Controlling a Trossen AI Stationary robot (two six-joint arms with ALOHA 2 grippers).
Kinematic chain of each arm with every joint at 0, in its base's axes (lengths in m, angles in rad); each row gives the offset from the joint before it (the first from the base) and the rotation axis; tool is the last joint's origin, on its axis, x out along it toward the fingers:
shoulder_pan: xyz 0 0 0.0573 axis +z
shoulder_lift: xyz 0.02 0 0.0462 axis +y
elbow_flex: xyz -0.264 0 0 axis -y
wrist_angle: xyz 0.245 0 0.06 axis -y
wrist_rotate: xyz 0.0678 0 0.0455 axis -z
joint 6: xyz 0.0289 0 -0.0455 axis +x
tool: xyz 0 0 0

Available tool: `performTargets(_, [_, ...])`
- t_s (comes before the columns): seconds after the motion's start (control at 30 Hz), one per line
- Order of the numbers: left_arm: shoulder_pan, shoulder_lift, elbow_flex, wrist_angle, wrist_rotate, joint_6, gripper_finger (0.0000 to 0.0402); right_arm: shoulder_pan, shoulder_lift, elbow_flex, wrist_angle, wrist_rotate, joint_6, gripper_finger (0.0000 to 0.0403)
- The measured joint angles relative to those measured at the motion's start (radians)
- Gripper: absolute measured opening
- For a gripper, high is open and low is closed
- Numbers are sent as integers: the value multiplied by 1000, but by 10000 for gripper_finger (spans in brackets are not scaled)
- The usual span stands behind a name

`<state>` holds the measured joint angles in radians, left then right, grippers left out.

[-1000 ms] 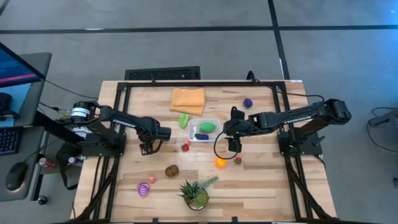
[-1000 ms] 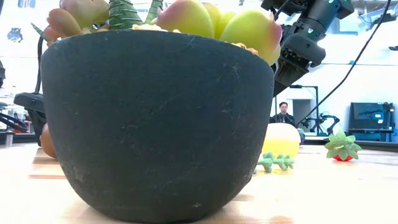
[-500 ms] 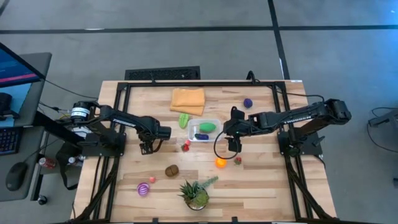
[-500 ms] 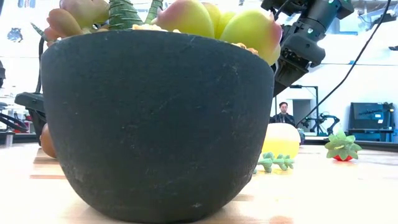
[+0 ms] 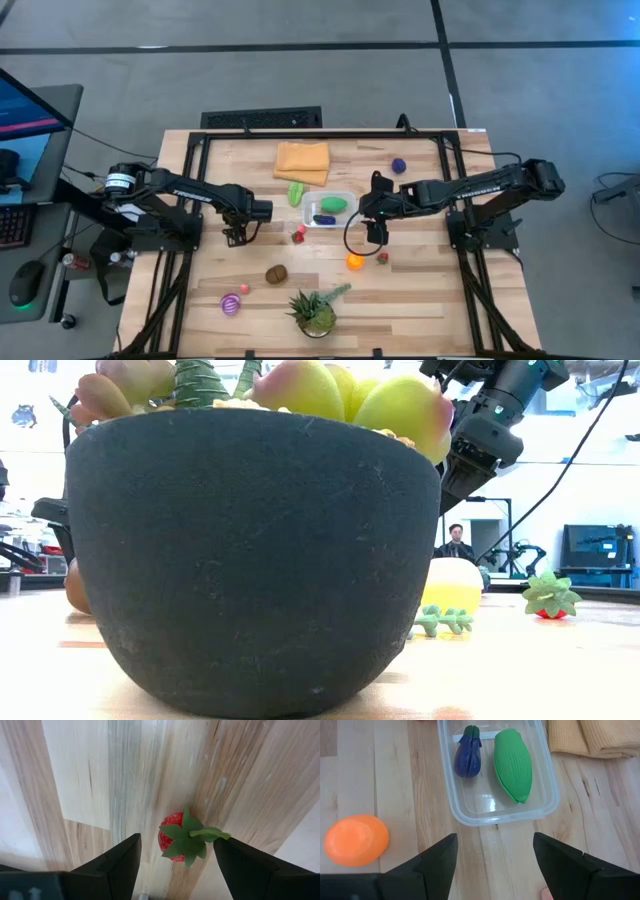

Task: Pick and placing Produce into tupperware
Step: Put the left red strawberry into the transparent container

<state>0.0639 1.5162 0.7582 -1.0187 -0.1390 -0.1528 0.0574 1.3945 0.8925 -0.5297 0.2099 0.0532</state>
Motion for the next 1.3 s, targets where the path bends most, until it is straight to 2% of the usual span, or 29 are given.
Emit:
performTargets(0.37, [0,0,-4,6,0,-7,236,0,0,0,0,0,7,256])
performTargets(0.7, [0,0,-4,7,1,-7,165,0,0,0,-1,0,8,256])
performTargets(0.9, [0,0,-4,8,2,-6,143,0,0,0,-1,0,9,256])
performTargets(1.1, [0,0,-4,8,1,-7,140,0,0,0,-1,0,9,256])
performTargets(1.3, [0,0,-4,15,2,-7,155,0,0,0,-1,0,18,256])
